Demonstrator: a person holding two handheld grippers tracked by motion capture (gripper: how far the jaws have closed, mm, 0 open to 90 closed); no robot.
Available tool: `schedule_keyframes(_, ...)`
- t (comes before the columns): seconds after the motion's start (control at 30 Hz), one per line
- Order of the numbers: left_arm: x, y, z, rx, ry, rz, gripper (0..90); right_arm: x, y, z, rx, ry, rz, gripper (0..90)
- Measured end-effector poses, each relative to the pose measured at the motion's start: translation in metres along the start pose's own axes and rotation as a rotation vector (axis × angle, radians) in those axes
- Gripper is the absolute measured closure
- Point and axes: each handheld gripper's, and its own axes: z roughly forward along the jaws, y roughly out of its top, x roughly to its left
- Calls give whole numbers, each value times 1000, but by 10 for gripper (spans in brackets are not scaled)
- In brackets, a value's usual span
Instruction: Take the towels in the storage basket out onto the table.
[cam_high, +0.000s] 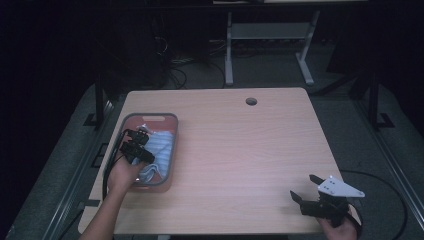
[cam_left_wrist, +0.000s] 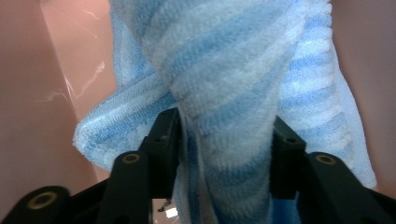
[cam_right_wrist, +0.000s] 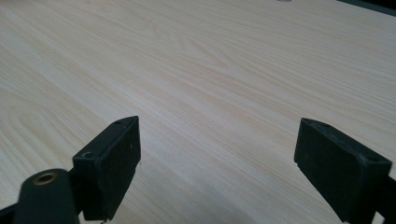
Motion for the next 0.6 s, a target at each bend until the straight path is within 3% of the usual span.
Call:
schedule_keyframes(0.27, -6, -1, 1, 9, 40, 89, 644, 3, 1, 1, 5, 5, -7, 141)
schedule_keyframes(0.6, 6, -10, -14, -58, -22, 40, 700, 1, -1, 1, 9, 0, -4, 141)
